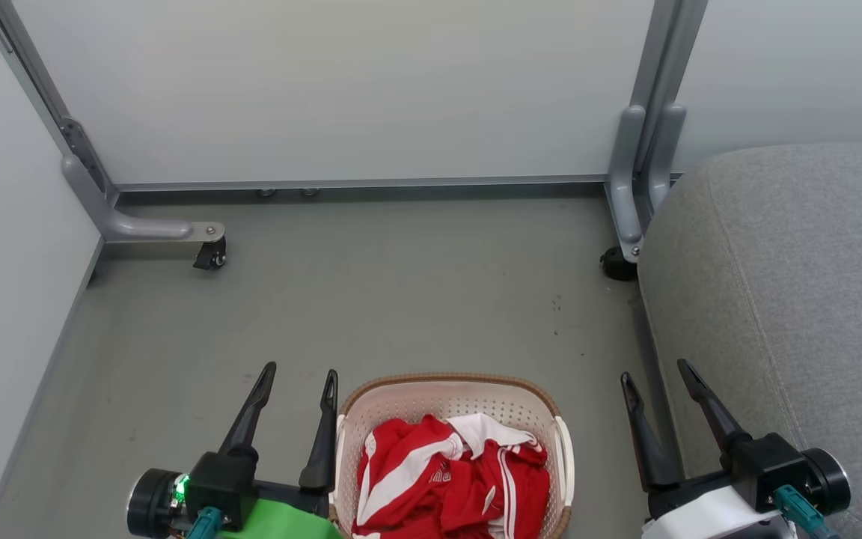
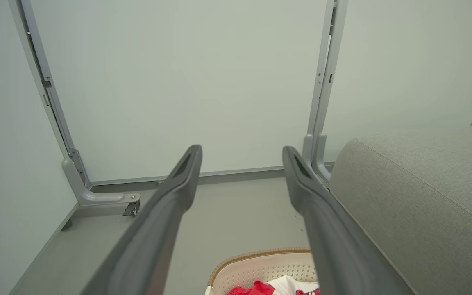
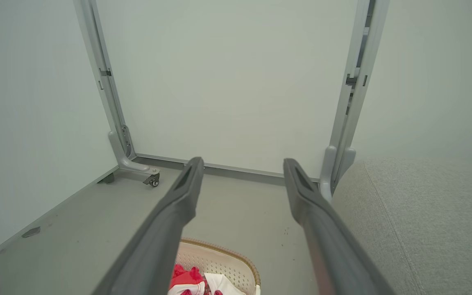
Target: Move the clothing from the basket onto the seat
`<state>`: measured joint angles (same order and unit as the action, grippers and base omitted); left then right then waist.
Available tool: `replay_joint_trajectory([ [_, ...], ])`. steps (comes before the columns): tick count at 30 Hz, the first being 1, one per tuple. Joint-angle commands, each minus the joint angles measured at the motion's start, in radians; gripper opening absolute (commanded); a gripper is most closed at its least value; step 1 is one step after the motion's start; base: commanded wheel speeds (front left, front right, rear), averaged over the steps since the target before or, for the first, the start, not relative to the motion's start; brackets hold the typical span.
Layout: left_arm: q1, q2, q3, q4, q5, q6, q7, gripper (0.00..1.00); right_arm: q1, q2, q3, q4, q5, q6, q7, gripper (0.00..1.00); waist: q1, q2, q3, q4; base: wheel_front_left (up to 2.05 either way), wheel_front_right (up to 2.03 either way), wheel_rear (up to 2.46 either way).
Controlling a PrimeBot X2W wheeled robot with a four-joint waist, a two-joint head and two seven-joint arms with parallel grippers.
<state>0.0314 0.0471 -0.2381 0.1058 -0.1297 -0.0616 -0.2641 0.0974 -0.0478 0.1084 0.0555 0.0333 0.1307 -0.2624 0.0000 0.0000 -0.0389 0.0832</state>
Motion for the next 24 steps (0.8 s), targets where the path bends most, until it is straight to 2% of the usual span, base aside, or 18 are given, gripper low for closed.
replay_joint_trajectory([
  [1,0.014,0.006,0.001,0.004,0.002,0.003,-0.001,1.00,0.007,-0.005,0.000,-0.002,0.003,0.000,-0.004,1.00,0.0000,0.0000,0.004,-0.002,0.00,0.00,0.00],
  [12,-0.017,0.006,-0.022,0.047,-0.003,0.011,0.000,1.00,-0.022,-0.005,-0.020,0.002,-0.013,0.000,-0.004,1.00,0.0000,0.0000,0.094,-0.017,0.00,0.00,0.00],
  [24,-0.235,0.006,-0.048,0.172,0.022,-0.031,0.000,1.00,-0.207,-0.009,-0.049,-0.041,-0.042,0.000,-0.004,1.00,0.0000,0.0000,0.425,-0.025,0.00,0.00,0.00],
])
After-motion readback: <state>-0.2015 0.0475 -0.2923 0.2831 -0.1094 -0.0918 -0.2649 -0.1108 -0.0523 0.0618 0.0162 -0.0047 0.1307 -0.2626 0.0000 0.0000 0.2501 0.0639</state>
